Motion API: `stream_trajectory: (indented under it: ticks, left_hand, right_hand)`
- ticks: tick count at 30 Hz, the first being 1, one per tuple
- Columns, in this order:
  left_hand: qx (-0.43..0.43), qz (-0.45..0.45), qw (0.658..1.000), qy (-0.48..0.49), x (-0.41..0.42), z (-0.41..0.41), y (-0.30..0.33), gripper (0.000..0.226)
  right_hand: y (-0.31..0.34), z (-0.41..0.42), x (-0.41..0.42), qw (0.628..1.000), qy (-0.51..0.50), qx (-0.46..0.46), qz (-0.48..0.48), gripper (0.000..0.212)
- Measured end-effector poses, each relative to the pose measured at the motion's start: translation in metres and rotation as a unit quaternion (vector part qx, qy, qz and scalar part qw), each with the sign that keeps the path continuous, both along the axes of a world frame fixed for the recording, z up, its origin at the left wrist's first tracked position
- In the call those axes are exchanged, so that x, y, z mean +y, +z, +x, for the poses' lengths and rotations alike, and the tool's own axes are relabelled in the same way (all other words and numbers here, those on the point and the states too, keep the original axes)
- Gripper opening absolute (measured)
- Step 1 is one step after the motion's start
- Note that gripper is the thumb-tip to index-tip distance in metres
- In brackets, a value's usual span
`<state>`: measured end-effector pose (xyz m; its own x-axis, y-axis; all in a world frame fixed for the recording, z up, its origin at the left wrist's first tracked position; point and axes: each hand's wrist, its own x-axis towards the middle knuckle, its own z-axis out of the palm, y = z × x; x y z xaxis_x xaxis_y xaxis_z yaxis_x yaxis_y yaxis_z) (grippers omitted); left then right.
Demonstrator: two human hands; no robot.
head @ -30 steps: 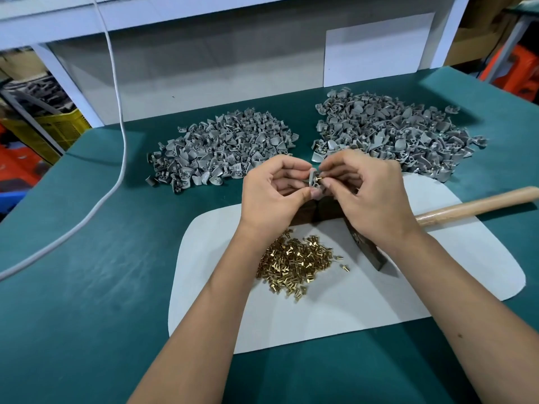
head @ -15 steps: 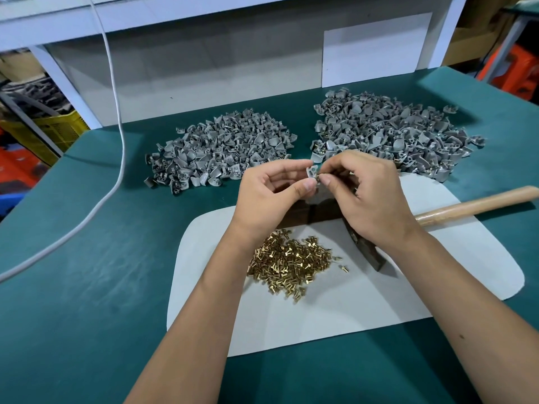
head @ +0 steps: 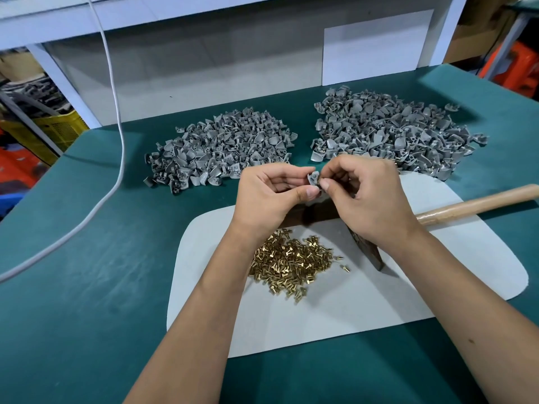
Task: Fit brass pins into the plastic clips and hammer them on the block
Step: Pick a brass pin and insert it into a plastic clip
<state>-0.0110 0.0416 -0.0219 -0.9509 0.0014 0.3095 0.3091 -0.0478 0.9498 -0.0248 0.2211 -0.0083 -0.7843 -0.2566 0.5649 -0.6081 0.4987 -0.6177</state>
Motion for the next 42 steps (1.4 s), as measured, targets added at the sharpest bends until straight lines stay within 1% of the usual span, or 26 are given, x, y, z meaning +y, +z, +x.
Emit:
stream_trajectory:
  ticks: [9, 12, 15, 17, 18, 21, 23, 25, 27, 29, 31, 34, 36, 38, 39, 40, 42]
  left_hand:
    - [0.004, -0.018, 1.0, 0.024, 0.006, 0.002, 0.0, 0.032]
    - [0.012, -0.056, 0.998, 0.036, 0.009, 0.003, 0.0, 0.032]
    - [0.038, -0.122, 0.99, 0.066, 0.011, 0.004, -0.001, 0.029]
    - [0.053, -0.184, 0.977, 0.098, 0.01, 0.004, -0.003, 0.021]
    - [0.054, -0.214, 0.968, 0.121, 0.008, 0.003, -0.005, 0.018]
    - [0.015, -0.261, 0.949, 0.177, 0.002, -0.002, -0.008, 0.015]
    - [-0.021, -0.256, 0.951, 0.175, 0.0, -0.005, -0.008, 0.013]
    - [-0.048, -0.226, 0.961, 0.156, -0.001, -0.004, -0.007, 0.012]
    - [-0.064, -0.203, 0.966, 0.145, -0.002, -0.004, -0.006, 0.012]
    - [-0.069, -0.204, 0.966, 0.145, -0.003, -0.004, -0.005, 0.015]
    - [-0.067, -0.205, 0.966, 0.146, -0.005, -0.003, -0.004, 0.019]
    - [-0.068, -0.194, 0.969, 0.136, -0.006, -0.003, -0.004, 0.017]
    - [-0.072, -0.195, 0.97, 0.13, -0.005, -0.004, -0.005, 0.013]
    - [-0.082, -0.194, 0.969, 0.127, -0.004, -0.005, -0.006, 0.011]
    - [-0.087, -0.191, 0.97, 0.125, -0.004, -0.005, -0.006, 0.01]
    - [-0.092, -0.188, 0.97, 0.123, -0.005, -0.005, -0.007, 0.01]
    - [-0.098, -0.184, 0.971, 0.12, -0.005, -0.005, -0.008, 0.009]
  right_hand:
    - [-0.002, -0.001, -0.001, 1.0, -0.022, -0.004, 0.001, 0.009]
    - [-0.001, -0.002, 0.001, 1.0, -0.015, -0.022, 0.007, 0.009]
    - [0.009, -0.005, 0.008, 0.998, 0.016, -0.054, 0.028, 0.004]
    - [0.02, -0.011, 0.019, 0.993, 0.036, -0.085, 0.075, 0.002]
    - [0.026, -0.014, 0.027, 0.987, 0.041, -0.103, 0.118, 0.004]
    - [0.041, -0.024, 0.059, 0.95, 0.065, -0.174, 0.252, 0.007]
    - [0.044, -0.025, 0.081, 0.914, 0.093, -0.241, 0.312, 0.012]
    - [0.04, -0.021, 0.089, 0.883, 0.107, -0.29, 0.352, 0.025]
    - [0.03, -0.016, 0.086, 0.879, 0.105, -0.275, 0.374, 0.033]
    - [0.02, -0.013, 0.081, 0.889, 0.106, -0.241, 0.375, 0.034]
    - [0.017, -0.013, 0.082, 0.89, 0.122, -0.226, 0.377, 0.028]
    - [0.025, -0.014, 0.091, 0.883, 0.17, -0.263, 0.349, 0.022]
    - [0.035, -0.015, 0.095, 0.889, 0.21, -0.297, 0.278, 0.018]
    - [0.046, -0.015, 0.092, 0.911, 0.228, -0.287, 0.19, 0.005]
    - [0.049, -0.016, 0.087, 0.926, 0.22, -0.264, 0.154, 0.006]
    - [0.051, -0.017, 0.08, 0.942, 0.2, -0.235, 0.133, 0.008]
    - [0.049, -0.017, 0.061, 0.967, 0.138, -0.172, 0.131, 0.01]
